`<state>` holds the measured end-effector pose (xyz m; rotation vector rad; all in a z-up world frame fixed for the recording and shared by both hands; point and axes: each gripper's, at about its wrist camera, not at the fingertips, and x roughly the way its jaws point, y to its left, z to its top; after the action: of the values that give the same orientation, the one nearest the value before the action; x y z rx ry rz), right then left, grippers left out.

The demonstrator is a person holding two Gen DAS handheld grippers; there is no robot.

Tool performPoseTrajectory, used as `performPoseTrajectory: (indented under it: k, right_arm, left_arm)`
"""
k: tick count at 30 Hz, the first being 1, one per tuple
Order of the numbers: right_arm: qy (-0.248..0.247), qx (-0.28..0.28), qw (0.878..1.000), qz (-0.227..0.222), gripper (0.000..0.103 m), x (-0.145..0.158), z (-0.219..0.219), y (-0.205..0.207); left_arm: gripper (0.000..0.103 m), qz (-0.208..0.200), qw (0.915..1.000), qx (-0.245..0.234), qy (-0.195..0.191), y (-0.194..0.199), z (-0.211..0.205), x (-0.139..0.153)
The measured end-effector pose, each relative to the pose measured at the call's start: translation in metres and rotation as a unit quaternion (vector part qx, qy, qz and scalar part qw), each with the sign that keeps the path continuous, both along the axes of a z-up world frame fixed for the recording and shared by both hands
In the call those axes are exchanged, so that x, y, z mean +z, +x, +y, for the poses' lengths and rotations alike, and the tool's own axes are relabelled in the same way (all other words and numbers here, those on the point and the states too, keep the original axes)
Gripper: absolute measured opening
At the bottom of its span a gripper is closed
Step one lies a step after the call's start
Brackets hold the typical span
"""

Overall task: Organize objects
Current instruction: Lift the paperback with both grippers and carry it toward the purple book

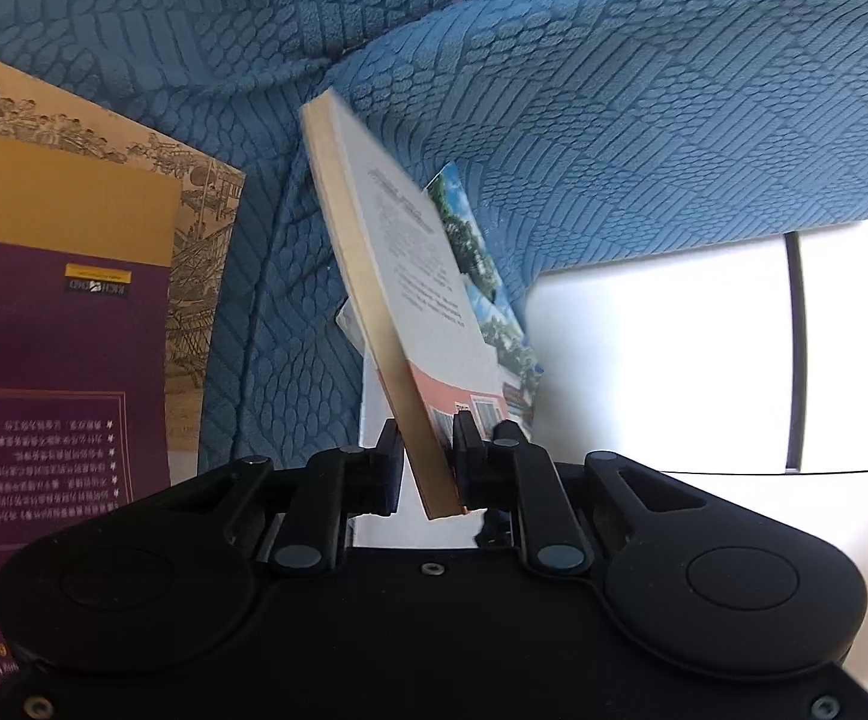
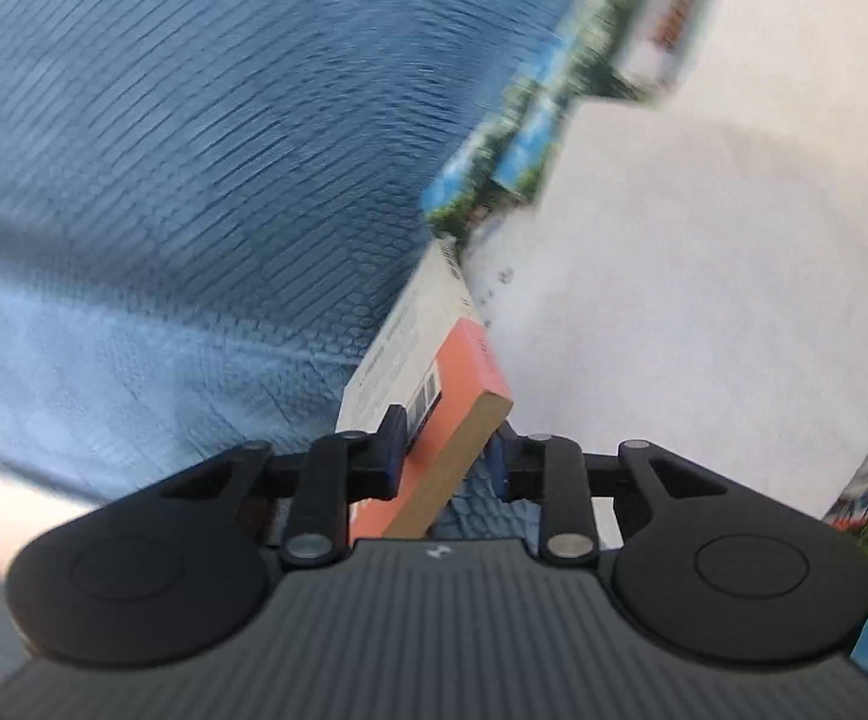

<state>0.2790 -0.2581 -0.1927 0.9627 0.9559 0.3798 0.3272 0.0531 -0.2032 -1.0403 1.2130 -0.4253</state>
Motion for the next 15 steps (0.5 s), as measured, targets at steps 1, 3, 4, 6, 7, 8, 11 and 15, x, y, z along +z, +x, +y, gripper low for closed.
performPoseTrajectory:
  k: [1,3,4,6,7,8,11,15]
  right_arm:
    - [-0.002,0.004,1.0,-0.016,0.028,0.006,-0.001,-0.004]
    - [-0.006,0.017,0.999,-0.035,0.026,0.016,0.001,-0.008]
    - [-0.018,0.027,0.998,-0.045,0.026,0.023,0.004,-0.01]
    - [-0.033,0.041,0.997,-0.06,0.026,0.032,0.005,-0.016]
    - [-0.034,0.045,0.997,-0.06,0.026,0.035,0.004,-0.02]
    - [-0.034,0.05,0.996,-0.06,0.026,0.037,0.003,-0.022]
    - [-0.039,0.061,0.995,-0.068,0.026,0.047,0.001,-0.031]
    - [-0.049,0.069,0.993,-0.085,0.026,0.069,0.001,-0.047]
  left_arm:
    - [0.018,-0.006,1.0,0.003,0.0,-0.003,0.002,0.004]
    - [0.018,-0.017,0.9998,0.003,0.0,-0.009,0.004,0.013]
    - [0.018,-0.021,0.9998,0.003,0.001,-0.013,0.005,0.016]
    - [0.019,-0.026,0.9996,0.001,0.007,-0.022,0.004,0.024]
    - [0.019,-0.028,0.9996,0.002,0.009,-0.027,0.005,0.027]
    - [0.019,-0.033,0.9994,0.001,0.012,-0.031,0.005,0.03]
    - [0.019,-0.044,0.999,-0.001,0.009,-0.041,0.009,0.041]
    - [0.019,-0.06,0.9981,-0.013,0.002,-0.049,0.015,0.06]
